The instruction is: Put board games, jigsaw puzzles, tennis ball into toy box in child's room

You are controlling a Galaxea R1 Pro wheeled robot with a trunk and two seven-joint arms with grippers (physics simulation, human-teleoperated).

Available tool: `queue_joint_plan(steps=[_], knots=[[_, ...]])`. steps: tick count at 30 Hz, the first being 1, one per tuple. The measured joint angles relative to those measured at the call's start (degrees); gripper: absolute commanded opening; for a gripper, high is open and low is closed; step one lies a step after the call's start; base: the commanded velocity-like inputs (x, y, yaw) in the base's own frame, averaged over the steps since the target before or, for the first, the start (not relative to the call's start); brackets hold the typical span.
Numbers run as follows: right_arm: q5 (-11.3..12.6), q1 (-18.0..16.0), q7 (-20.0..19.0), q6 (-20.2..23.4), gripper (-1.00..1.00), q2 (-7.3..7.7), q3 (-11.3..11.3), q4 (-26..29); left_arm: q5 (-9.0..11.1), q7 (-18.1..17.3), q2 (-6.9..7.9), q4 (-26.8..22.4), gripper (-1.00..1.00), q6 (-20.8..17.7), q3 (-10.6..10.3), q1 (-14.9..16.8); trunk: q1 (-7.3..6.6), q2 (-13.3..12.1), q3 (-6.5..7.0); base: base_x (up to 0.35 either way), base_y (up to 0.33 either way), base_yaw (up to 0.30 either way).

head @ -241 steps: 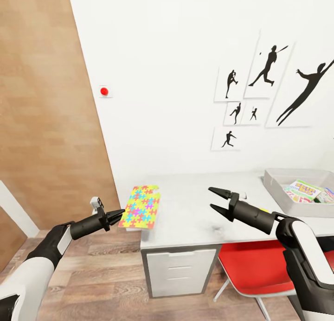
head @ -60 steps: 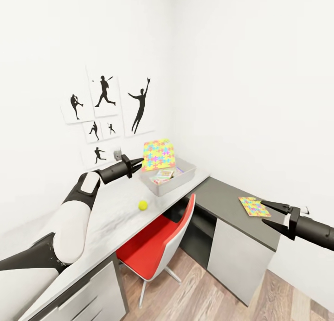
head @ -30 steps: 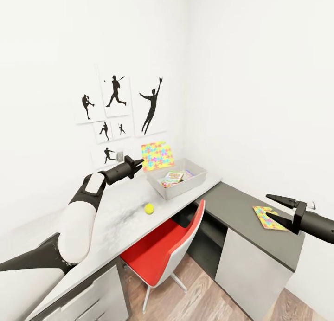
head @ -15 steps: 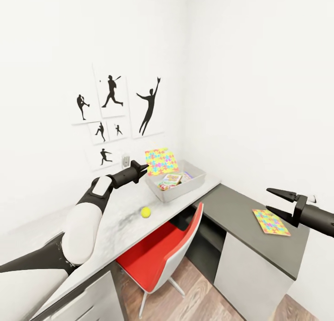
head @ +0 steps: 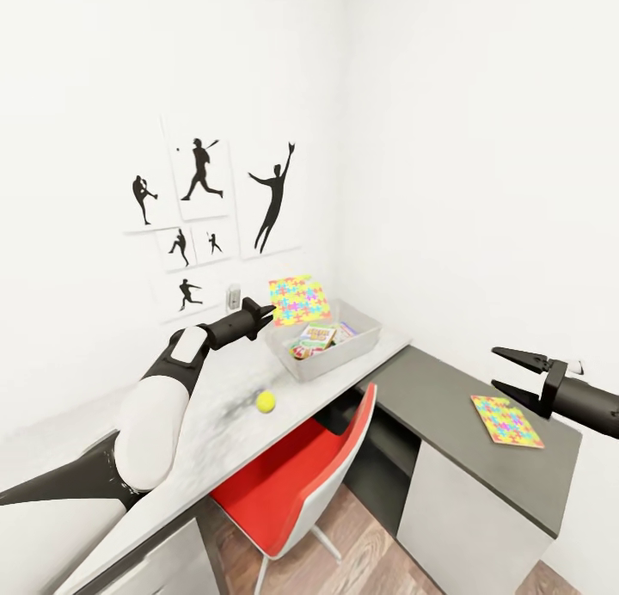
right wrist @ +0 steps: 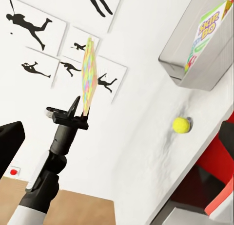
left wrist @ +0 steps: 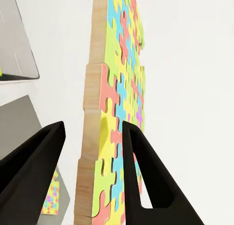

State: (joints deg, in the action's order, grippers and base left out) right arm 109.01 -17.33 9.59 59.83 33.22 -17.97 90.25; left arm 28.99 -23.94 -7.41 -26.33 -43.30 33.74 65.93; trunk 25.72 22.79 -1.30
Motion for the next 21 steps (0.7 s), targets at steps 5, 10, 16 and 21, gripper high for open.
queue_joint_plan(steps=[5, 10, 16, 21], knots=[[0.0, 0.0, 0.0, 0.0, 1.00, 0.00, 0.0, 0.0, 0.0, 0.0, 0.00, 0.0, -1.00, 0.0, 0.0, 0.0, 0.01, 0.0, 0.00, 0.145, -0.106, 0.000], [0.0, 0.0, -0.1, 0.0, 1.00, -0.01, 0.1, 0.0, 0.0, 0.0, -0.04, 0.0, -1.00, 0.0, 0.0, 0.0, 0.02, 0.0, 0.00, 0.023, -0.017, 0.112], [0.0, 0.0, -0.1, 0.0, 1.00, -0.02, 0.1, 0.0, 0.0, 0.0, -0.09, 0.0, -1.00, 0.0, -0.1, 0.0, 0.02, 0.0, 0.00, 0.003, -0.002, 0.092], [0.0, 0.0, -0.1, 0.0, 1.00, -0.15, 0.1, -0.1, 0.0, 0.0, -0.09, 0.0, -1.00, 0.0, -0.1, 0.0, 0.02, 0.0, 0.00, 0.000, 0.000, 0.004]])
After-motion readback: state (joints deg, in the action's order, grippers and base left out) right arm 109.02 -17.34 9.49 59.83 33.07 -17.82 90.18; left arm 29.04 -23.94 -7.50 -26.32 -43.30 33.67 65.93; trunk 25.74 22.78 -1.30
